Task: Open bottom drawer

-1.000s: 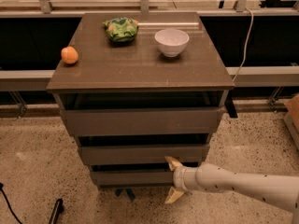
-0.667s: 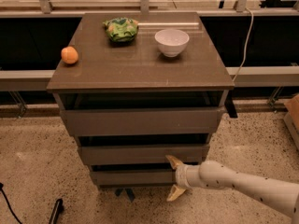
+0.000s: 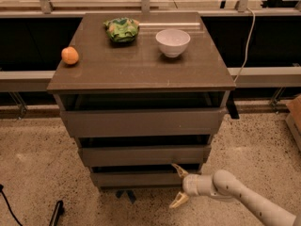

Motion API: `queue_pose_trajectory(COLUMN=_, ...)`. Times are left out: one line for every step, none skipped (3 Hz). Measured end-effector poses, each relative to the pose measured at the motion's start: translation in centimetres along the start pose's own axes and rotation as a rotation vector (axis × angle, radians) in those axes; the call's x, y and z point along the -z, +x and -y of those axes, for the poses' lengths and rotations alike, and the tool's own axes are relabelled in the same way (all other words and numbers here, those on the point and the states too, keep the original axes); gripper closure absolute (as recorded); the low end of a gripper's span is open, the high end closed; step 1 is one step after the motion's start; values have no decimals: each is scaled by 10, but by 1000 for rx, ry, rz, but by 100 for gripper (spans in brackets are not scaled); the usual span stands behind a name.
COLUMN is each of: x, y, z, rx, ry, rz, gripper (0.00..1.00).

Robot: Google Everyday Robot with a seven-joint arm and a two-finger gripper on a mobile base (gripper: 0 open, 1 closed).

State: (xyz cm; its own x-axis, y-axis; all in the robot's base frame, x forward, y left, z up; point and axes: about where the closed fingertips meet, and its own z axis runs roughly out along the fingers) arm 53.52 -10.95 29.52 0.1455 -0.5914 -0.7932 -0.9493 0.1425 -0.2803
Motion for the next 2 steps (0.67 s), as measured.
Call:
queue_pose_trajectory(x=2, y=19, z=4, rx=-24, ry=-57, rz=46, gripper=0)
queue_pose_trajectory(x=4, y=24, z=6, rx=-3, ry=-103, rz=10, gripper=0)
